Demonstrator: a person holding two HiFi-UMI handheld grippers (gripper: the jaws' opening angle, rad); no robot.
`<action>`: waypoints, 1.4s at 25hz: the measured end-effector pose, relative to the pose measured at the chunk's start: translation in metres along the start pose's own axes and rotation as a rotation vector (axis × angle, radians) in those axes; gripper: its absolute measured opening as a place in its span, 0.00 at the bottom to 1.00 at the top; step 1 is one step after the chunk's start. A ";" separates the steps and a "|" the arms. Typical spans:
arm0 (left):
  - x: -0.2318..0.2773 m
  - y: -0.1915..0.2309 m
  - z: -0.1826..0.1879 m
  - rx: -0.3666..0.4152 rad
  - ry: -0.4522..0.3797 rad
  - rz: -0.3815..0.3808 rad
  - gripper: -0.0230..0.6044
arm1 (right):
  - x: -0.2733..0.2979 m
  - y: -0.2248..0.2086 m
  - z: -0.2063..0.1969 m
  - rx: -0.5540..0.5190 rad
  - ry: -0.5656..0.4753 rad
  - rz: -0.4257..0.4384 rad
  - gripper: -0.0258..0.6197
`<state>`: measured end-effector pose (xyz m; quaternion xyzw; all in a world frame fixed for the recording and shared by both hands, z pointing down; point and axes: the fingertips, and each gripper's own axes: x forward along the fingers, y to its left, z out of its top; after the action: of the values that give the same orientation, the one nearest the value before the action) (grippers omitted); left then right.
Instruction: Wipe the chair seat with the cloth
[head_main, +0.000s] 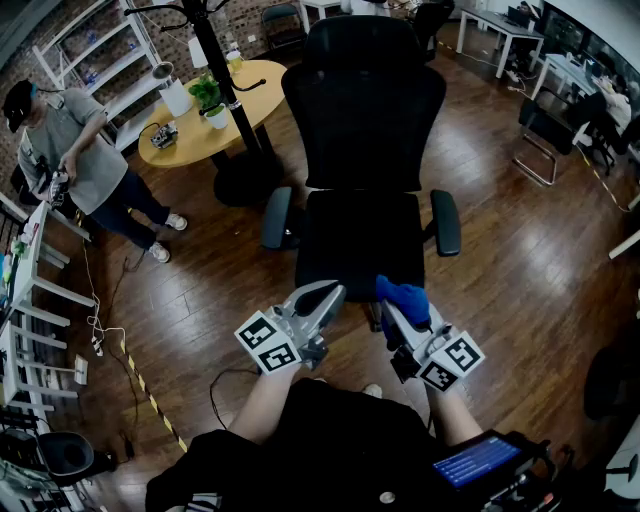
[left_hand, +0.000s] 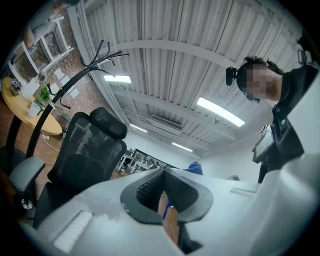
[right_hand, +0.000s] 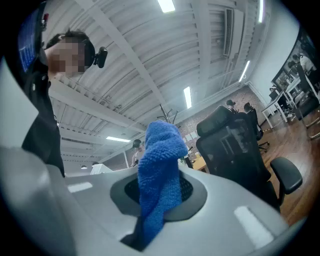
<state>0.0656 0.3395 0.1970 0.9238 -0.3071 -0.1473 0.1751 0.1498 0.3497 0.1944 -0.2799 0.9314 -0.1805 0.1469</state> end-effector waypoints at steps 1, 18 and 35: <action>0.002 0.003 0.001 0.002 -0.003 0.007 0.02 | 0.002 -0.005 0.001 0.001 0.004 0.001 0.10; 0.062 0.219 0.043 -0.085 -0.020 -0.044 0.02 | 0.175 -0.152 -0.012 -0.040 0.075 -0.132 0.10; 0.098 0.367 -0.026 -0.261 0.022 0.185 0.02 | 0.314 -0.411 -0.179 0.057 0.418 -0.255 0.10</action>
<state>-0.0390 0.0093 0.3560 0.8626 -0.3670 -0.1588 0.3098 0.0239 -0.1045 0.4719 -0.3473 0.8933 -0.2776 -0.0654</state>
